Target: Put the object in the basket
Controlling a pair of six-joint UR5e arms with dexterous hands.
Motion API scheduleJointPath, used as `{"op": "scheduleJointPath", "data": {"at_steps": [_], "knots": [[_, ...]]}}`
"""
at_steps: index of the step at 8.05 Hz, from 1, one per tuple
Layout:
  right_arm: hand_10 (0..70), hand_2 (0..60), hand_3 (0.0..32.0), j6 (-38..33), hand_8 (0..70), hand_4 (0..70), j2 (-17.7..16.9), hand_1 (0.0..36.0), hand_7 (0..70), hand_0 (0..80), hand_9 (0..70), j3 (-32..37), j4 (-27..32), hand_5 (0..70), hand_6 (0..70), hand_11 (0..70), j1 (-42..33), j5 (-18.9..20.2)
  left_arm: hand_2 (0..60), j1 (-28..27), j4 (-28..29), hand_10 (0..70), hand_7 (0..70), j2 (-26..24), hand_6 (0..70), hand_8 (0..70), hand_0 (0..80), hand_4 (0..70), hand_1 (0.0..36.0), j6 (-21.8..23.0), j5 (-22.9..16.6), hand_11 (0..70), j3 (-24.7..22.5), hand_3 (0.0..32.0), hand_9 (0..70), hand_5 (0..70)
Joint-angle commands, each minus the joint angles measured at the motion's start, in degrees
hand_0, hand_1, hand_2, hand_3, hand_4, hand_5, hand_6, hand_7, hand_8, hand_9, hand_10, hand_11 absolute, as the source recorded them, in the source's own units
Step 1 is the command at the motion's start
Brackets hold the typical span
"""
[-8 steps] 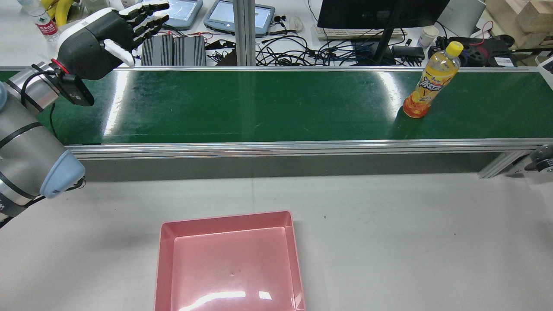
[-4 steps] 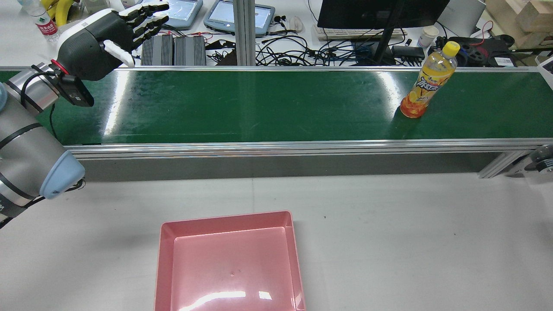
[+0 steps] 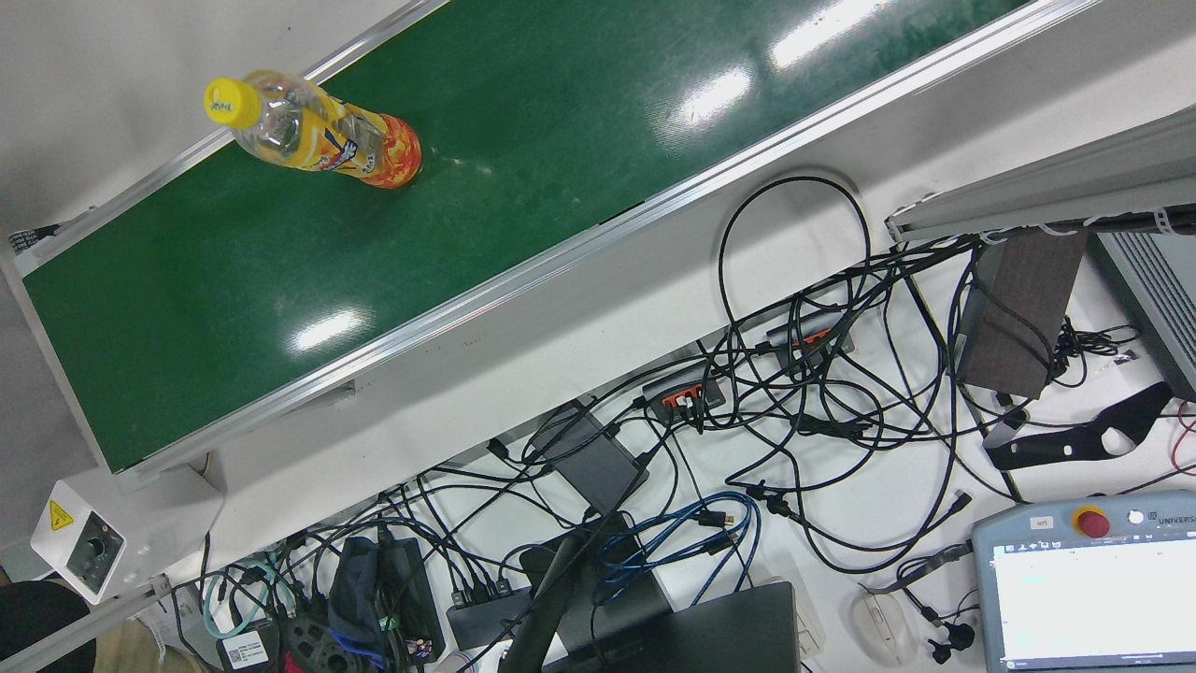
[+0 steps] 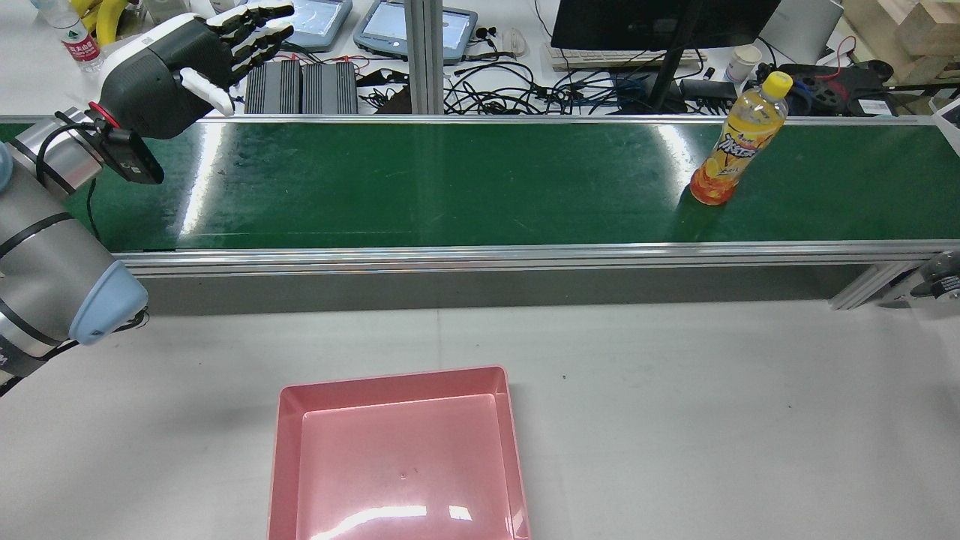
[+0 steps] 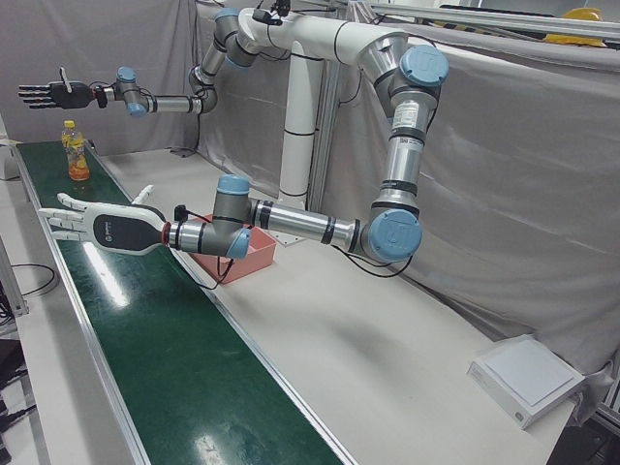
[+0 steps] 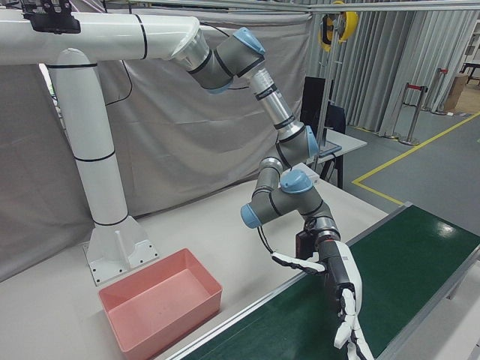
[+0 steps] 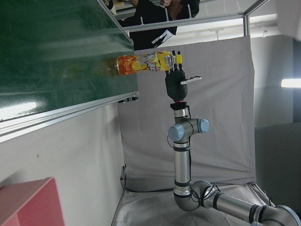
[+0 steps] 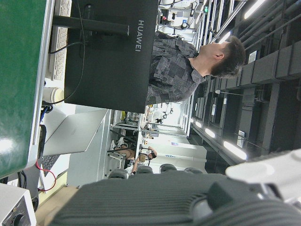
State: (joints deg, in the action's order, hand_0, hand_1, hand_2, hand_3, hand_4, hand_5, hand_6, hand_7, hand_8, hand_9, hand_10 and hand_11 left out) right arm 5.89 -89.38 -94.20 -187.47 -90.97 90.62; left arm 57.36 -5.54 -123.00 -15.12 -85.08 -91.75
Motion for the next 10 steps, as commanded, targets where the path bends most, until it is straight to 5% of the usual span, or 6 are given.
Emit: {"op": "scheduleJointPath", "data": {"at_steps": [1,10], "knots": [[0.0,0.0,0.0,0.00,0.0,0.0,0.00,0.0,0.0,0.0,0.0,-0.02,0.00,0.0,0.0,0.0,0.00,0.00,0.0,0.03,0.00,1.2,0.9,0.04,0.9,7.0,59.1,13.2,1.9,0.00,0.00,3.1,-0.09,0.6,9.2,17.8],[0.0,0.0,0.0,0.00,0.0,0.0,0.00,0.0,0.0,0.0,0.0,-0.02,0.00,0.0,0.0,0.0,0.00,0.00,0.0,-0.15,-0.44,1.3,1.1,-0.05,1.0,7.2,58.6,13.3,1.6,0.00,0.00,3.1,-0.09,0.0,9.6,18.6]]}}
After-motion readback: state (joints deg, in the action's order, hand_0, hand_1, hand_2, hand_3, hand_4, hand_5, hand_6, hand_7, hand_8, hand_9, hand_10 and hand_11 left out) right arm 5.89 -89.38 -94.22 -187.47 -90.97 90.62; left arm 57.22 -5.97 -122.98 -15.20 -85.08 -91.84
